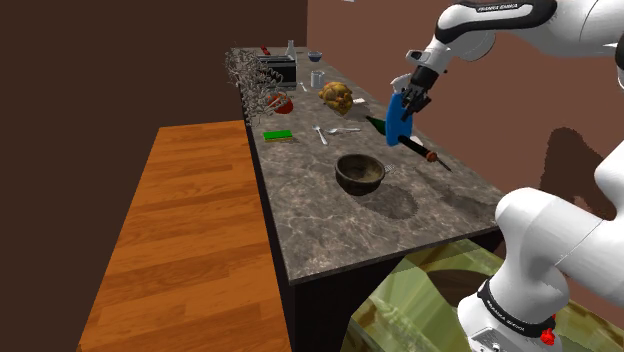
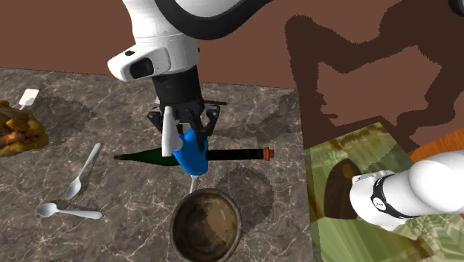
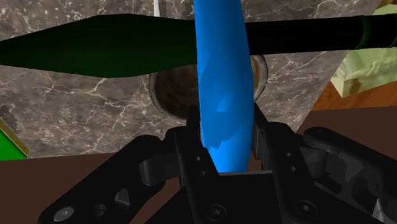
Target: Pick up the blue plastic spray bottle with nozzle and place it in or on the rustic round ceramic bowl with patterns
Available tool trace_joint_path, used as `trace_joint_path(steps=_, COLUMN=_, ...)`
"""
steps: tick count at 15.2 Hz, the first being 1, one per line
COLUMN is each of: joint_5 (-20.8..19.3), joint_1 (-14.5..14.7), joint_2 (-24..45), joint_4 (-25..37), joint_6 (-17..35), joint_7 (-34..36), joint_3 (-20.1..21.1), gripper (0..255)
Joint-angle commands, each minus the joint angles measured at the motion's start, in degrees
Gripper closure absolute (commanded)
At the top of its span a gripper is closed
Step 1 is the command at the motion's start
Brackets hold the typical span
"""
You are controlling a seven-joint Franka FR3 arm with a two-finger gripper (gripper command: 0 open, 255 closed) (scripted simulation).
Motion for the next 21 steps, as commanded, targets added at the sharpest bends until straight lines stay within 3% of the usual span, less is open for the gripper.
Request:
trace_joint_path(steps=1, joint_5=1.60, joint_1=-1.07, joint_2=1.71, joint_4=-2.82, joint_6=1.93, joint_7=1.24, joint_3=2.29, gripper=255)
trace_joint_path(steps=8, joint_5=6.76, joint_1=-4.17, joint_2=6.70, joint_4=-11.63, joint_6=8.88, joint_7=5.80, joint_3=11.18, gripper=255)
trace_joint_path(steps=21, joint_5=4.40, joint_1=0.82, joint_2=4.27, joint_4=-17.10, joint_6=16.66, joint_7=4.58, joint_3=4.76, gripper=255)
